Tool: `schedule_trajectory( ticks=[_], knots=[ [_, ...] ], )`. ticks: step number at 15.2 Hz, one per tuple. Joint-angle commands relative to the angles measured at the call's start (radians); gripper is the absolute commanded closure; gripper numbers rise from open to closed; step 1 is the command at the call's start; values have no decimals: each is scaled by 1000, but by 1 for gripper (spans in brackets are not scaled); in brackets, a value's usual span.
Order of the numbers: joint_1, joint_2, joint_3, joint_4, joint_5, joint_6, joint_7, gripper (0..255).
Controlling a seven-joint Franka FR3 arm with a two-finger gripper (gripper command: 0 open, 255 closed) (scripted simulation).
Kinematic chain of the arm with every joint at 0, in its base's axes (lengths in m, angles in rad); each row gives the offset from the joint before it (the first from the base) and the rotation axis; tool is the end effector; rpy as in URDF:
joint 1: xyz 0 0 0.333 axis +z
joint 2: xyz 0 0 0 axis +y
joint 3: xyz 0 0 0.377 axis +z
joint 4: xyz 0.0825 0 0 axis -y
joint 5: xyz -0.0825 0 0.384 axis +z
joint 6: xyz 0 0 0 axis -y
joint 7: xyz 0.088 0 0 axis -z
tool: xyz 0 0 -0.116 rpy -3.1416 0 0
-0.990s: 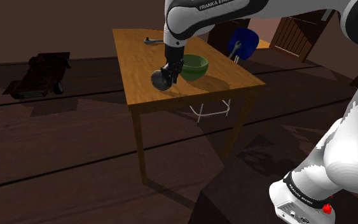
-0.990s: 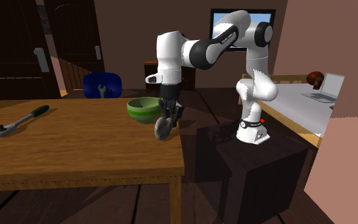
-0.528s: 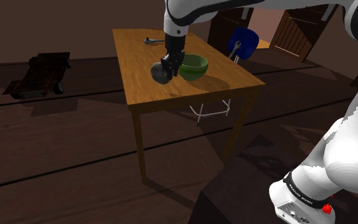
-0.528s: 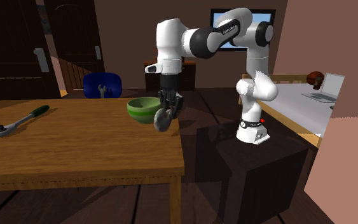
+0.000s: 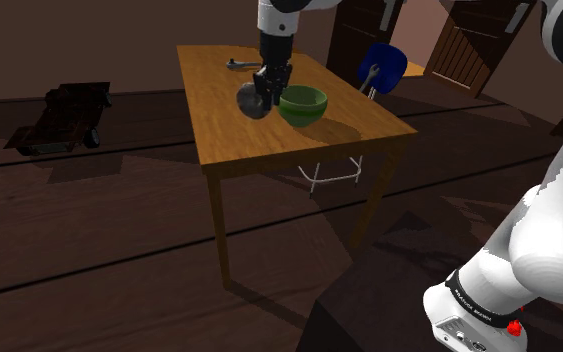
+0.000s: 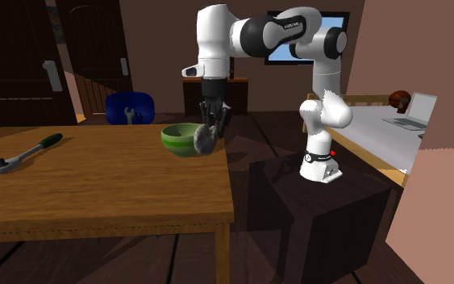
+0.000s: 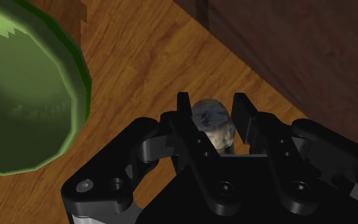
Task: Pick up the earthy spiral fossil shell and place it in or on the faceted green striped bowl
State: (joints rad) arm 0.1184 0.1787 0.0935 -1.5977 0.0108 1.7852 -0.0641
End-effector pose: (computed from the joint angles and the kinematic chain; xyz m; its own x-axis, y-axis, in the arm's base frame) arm 0.6165 0.1286 0.5769 0.9632 0.2687 0.0112 0.2689 -0.9628 -0.0265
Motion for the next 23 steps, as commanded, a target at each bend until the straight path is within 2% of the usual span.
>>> schedule_trajectory(
  ticks=[1,14,23],
  knots=[
    [0,-2,0,25,0,-27,1,255],
    [3,26,1,228,-3,-202,6,255],
    [-122,33,-78,232,14,-204,-196,255]
  ],
)
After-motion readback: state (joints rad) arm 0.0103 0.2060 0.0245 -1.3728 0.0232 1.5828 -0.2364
